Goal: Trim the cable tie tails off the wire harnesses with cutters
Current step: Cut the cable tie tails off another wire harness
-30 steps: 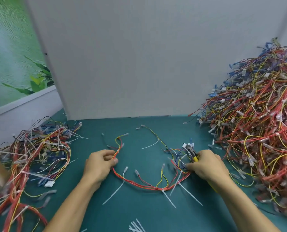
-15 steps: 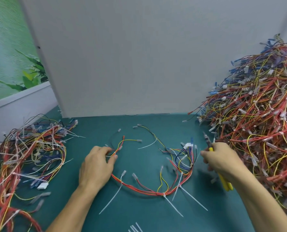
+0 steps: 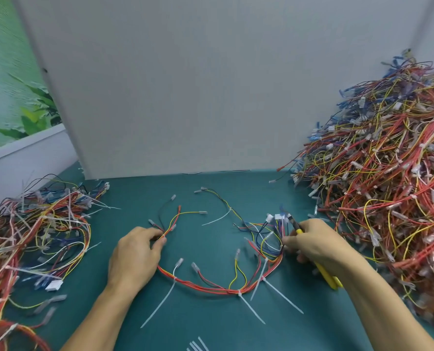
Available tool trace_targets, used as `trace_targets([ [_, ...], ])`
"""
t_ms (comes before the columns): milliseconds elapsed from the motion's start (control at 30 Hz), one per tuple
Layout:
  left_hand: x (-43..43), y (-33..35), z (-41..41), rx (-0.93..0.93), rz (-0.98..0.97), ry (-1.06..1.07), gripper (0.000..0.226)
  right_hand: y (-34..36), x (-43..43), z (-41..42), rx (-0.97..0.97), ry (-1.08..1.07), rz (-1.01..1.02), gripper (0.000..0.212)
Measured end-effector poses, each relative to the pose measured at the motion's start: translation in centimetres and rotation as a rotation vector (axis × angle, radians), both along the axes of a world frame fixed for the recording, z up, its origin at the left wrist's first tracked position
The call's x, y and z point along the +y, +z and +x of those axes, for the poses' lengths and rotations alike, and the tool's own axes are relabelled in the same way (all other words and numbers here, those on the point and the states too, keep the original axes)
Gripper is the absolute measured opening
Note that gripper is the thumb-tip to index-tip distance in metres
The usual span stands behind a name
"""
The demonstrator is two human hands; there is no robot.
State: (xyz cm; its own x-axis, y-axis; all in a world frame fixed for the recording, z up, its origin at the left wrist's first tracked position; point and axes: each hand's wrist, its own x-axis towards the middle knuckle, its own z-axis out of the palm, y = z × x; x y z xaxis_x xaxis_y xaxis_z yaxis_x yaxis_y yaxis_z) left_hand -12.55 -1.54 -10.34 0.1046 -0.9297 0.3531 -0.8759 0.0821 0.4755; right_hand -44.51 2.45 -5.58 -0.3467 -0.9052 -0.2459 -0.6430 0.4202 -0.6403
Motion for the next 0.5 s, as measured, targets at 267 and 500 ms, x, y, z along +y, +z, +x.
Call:
trace_targets([
  [267,-0.1,0.0,0.6,0.001,0.007,0.021,0.014,-0.1,-0.1,-0.5,-0.03,-0.023,-0.028,0.012],
  [500,-0.1,0.2,1.1,-0.023,0.023,0.071,0.014,-0.1,-0.1,-2.2,0.008,0.018,-0.029,0.007],
])
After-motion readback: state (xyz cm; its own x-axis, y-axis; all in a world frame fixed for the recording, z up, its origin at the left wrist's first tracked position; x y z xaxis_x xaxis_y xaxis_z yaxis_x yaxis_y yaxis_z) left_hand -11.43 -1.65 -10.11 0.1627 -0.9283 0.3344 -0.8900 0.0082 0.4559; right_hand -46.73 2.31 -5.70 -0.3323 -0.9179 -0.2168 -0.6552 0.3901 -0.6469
